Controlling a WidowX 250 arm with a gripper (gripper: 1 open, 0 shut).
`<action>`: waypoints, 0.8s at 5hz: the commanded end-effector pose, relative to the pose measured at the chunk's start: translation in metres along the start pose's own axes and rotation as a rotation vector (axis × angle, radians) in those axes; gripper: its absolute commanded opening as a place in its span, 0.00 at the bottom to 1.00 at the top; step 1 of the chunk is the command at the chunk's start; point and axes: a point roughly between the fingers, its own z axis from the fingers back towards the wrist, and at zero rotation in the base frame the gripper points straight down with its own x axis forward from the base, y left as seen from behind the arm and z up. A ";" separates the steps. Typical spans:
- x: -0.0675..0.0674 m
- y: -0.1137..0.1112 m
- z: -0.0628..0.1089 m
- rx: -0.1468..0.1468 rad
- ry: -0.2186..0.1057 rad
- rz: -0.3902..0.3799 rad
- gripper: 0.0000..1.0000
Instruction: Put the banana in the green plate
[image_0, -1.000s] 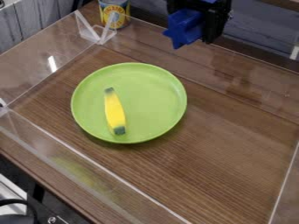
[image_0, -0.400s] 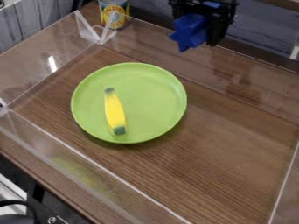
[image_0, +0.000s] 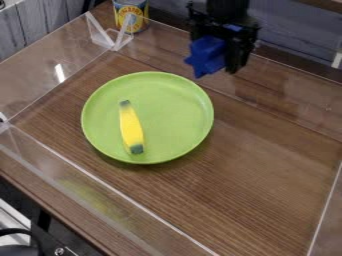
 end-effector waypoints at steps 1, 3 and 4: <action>-0.001 0.019 0.041 0.022 -0.089 -0.007 0.00; 0.000 -0.008 0.011 0.019 -0.107 -0.014 0.00; -0.006 -0.016 0.017 0.014 -0.117 -0.025 0.00</action>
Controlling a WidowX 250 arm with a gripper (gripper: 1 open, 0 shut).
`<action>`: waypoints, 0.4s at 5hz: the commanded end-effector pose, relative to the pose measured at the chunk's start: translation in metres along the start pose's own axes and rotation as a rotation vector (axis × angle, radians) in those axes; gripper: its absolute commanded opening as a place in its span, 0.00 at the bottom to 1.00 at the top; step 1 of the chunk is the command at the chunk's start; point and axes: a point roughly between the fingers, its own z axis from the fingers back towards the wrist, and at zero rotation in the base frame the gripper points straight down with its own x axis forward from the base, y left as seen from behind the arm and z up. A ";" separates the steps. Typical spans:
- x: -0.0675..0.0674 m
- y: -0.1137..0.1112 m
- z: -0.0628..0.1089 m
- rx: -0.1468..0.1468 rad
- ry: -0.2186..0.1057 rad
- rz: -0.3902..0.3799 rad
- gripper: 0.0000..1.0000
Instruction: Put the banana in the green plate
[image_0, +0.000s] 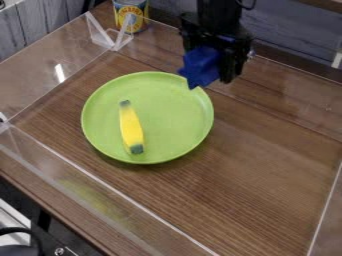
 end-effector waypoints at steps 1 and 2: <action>0.004 0.006 0.025 0.025 -0.084 0.006 0.00; 0.006 0.010 0.029 0.026 -0.098 -0.034 0.00</action>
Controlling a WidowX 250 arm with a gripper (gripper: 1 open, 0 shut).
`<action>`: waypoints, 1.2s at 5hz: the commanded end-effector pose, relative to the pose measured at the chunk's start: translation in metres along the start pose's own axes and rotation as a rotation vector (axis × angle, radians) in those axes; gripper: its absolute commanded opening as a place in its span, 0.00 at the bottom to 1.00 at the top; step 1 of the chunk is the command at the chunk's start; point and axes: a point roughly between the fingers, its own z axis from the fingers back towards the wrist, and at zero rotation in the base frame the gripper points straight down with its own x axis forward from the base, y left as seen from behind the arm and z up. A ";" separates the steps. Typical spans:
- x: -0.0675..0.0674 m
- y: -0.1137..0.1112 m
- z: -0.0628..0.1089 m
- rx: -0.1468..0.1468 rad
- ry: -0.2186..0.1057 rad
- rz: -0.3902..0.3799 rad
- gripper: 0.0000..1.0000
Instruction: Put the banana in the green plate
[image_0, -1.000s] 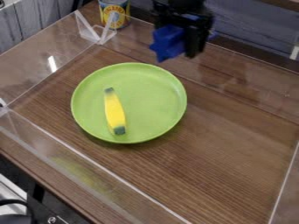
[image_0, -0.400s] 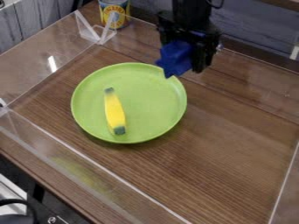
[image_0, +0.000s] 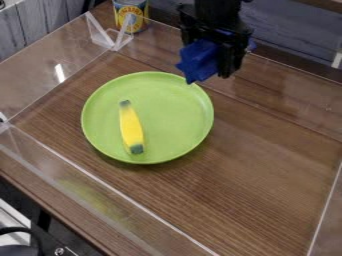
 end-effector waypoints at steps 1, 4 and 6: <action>0.013 0.004 0.028 0.023 -0.102 -0.052 0.00; 0.019 0.018 0.037 0.049 -0.140 -0.060 0.00; 0.007 0.022 0.029 0.067 -0.147 0.015 1.00</action>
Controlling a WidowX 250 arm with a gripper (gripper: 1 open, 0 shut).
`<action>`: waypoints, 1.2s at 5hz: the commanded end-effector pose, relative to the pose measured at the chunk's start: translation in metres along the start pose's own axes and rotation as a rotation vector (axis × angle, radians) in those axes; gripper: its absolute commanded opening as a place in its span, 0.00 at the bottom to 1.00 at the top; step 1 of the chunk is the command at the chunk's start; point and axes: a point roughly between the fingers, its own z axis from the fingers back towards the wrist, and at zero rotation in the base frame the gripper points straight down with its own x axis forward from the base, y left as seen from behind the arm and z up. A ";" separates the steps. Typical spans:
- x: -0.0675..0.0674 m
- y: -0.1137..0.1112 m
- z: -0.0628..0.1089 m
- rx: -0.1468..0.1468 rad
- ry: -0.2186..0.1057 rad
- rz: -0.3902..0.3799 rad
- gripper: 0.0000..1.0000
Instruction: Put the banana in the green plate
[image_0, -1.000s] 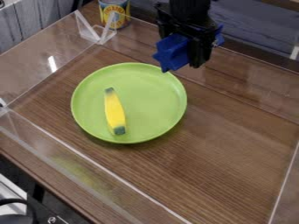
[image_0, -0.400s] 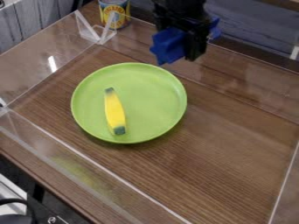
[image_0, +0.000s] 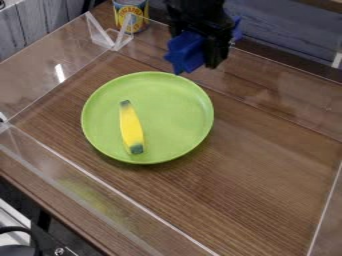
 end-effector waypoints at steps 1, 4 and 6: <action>-0.001 -0.005 0.024 0.034 -0.067 0.045 1.00; -0.060 0.005 0.027 0.032 -0.052 0.081 1.00; -0.073 0.003 0.013 0.027 -0.040 0.094 1.00</action>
